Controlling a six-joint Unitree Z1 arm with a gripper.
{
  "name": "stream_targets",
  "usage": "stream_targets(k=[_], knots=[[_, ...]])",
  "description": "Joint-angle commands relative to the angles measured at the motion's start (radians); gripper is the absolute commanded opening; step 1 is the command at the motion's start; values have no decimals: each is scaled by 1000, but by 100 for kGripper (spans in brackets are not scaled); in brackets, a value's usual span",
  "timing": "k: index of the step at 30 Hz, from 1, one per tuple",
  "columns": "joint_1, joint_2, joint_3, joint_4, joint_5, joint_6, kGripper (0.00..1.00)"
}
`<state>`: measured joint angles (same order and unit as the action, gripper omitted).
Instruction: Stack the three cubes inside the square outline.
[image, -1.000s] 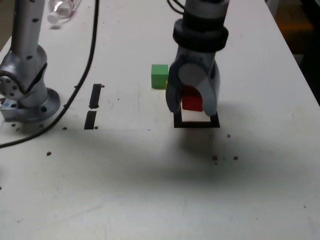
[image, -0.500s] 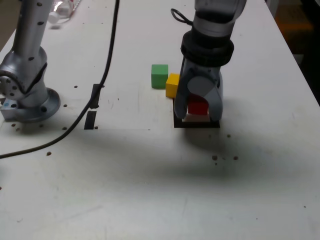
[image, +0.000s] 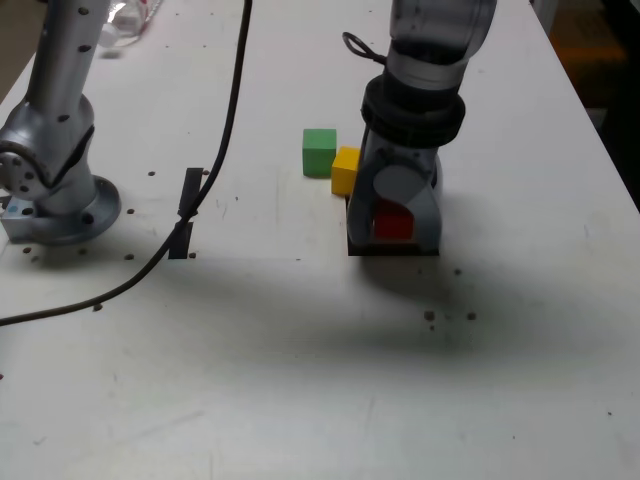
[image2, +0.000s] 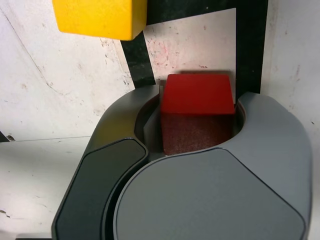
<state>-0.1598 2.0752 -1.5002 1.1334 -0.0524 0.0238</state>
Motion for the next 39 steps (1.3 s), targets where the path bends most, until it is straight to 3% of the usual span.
stream_targets(k=[1,11,30,39], knots=[[4,-5,5,-7,1,6,25],[11,-12,14,-21,16,21,40],[27,-10,34,-34,28,33,56],[28,-11,37,-43,22,37,69]])
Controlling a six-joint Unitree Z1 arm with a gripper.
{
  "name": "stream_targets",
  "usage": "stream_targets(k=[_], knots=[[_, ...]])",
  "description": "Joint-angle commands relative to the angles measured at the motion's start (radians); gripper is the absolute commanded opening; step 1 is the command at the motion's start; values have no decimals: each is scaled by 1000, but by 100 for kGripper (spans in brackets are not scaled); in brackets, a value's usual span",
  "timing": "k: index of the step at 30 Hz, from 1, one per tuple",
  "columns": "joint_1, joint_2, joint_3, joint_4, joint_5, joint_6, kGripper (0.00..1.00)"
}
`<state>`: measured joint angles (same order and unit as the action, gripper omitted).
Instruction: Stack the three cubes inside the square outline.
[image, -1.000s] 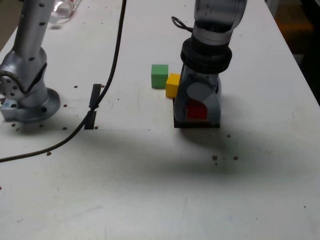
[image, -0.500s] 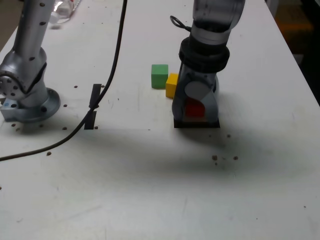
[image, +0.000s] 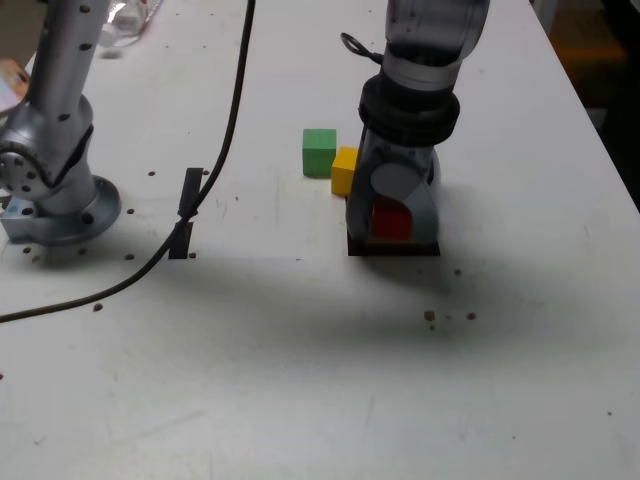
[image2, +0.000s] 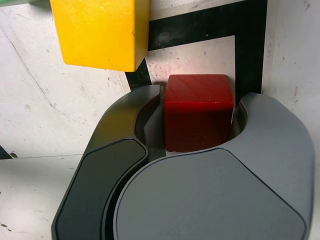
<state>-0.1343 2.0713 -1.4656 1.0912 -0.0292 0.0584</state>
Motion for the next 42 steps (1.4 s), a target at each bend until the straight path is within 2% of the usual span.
stream_targets(k=[1,11,19,28,32,37,42], knots=[[2,-7,3,-2,-1,3,70],[2,-27,2,0,2,5,77],[3,-97,-7,25,9,5,79],[34,-236,2,131,70,5,80],[57,-267,29,158,84,10,80],[87,-278,69,166,80,31,80],[96,-247,86,140,44,61,80]])
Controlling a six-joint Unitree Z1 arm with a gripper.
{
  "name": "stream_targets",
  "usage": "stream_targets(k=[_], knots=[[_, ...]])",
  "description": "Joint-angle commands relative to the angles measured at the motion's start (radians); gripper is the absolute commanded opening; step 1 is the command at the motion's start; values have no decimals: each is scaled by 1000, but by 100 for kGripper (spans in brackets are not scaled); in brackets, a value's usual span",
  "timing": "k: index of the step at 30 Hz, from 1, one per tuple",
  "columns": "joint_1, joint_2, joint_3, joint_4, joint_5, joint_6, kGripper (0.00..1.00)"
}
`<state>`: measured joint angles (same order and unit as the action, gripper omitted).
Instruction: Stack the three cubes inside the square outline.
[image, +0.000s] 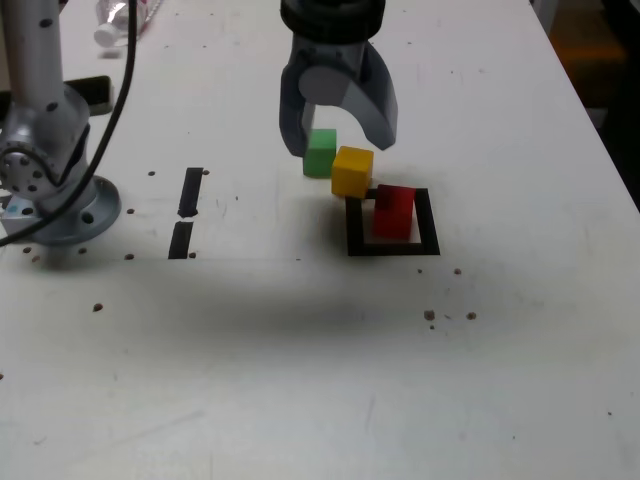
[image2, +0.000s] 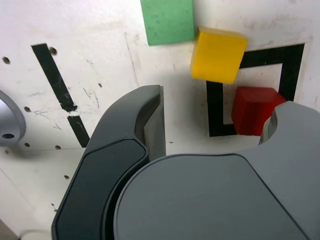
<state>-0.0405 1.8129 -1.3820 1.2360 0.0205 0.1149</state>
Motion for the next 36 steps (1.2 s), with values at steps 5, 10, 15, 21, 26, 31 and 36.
stream_targets(k=[5,10,15,21,26,31,36], knots=[[3,50,6,-28,-42,29,81],[24,82,16,-59,-68,55,81],[74,104,30,-91,-81,95,81],[141,125,15,-101,-90,144,82],[169,136,5,-101,-98,169,82],[182,144,4,-101,-107,183,82],[188,149,3,-101,-114,190,82]])
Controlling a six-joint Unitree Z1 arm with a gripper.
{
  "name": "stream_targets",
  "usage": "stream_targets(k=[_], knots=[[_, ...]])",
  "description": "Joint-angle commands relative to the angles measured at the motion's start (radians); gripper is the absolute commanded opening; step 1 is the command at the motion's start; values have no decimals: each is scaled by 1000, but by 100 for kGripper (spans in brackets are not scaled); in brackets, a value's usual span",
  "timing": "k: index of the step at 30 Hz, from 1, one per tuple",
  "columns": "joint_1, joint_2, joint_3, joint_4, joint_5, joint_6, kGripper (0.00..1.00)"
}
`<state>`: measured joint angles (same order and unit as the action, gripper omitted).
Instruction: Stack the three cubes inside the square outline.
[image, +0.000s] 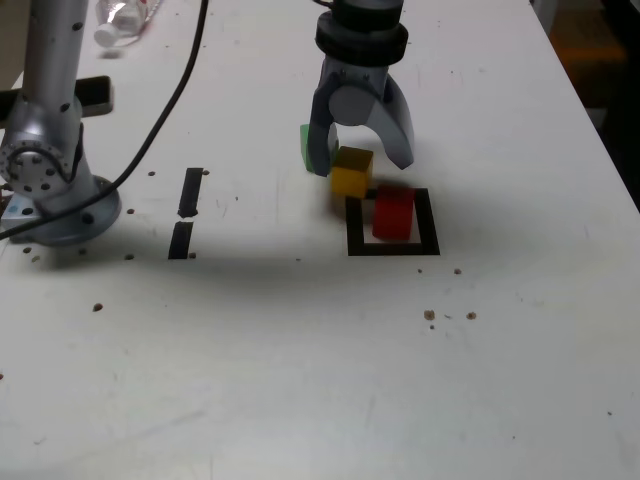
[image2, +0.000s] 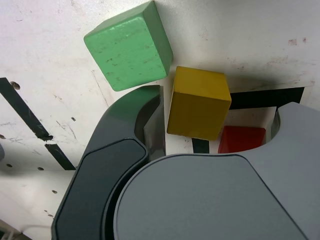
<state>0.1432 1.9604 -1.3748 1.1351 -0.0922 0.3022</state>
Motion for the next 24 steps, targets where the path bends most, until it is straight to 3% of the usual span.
stream_targets(k=[1,24], knots=[[6,3,-3,0,-3,6,82],[46,42,11,-11,23,18,79]])
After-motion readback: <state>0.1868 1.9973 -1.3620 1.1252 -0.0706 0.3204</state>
